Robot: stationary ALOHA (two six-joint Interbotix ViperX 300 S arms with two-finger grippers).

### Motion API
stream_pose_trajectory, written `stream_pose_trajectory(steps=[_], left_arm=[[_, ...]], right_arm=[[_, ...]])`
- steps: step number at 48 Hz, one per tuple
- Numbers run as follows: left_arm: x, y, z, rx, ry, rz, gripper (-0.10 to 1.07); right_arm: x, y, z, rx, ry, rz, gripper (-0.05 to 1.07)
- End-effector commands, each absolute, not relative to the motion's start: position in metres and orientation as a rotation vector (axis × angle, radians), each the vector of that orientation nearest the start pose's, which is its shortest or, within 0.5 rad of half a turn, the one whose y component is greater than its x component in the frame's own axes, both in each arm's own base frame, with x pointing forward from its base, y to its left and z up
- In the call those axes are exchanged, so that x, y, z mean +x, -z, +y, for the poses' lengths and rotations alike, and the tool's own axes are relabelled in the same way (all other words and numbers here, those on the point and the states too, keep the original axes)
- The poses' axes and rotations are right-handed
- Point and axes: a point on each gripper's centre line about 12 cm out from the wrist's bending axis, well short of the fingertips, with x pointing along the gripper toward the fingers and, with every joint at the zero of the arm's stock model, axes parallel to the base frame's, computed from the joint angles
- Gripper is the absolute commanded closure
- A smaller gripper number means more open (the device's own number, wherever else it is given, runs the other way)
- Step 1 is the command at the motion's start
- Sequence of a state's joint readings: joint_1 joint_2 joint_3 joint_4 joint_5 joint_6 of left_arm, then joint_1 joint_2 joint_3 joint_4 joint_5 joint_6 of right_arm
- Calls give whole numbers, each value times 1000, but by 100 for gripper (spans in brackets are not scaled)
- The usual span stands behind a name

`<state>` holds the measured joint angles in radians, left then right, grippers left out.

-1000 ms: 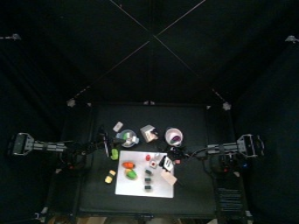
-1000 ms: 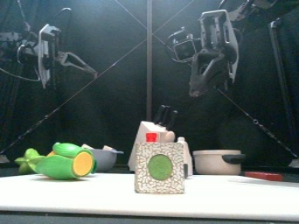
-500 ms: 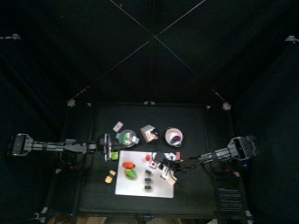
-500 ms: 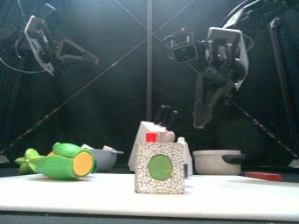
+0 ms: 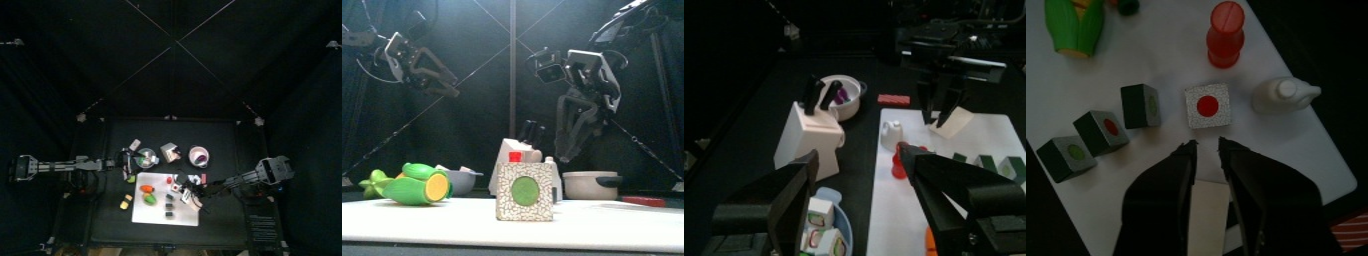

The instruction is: Grab piece of sushi

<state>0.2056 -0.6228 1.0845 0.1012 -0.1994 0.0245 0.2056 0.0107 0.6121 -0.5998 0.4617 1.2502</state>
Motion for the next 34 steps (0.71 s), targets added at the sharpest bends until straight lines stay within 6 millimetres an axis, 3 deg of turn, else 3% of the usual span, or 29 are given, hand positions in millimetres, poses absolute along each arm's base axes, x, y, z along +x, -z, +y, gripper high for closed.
stream_pose_trajectory(steps=[1,8,34], left_arm=[[251,-242,50,110,-164,269,0],[249,-236,49,110,-160,279,0],[244,-226,47,96,-157,296,0]], right_arm=[[375,-165,49,424,369,883,28],[383,-158,49,396,388,907,19],[399,-149,43,347,457,944,11]])
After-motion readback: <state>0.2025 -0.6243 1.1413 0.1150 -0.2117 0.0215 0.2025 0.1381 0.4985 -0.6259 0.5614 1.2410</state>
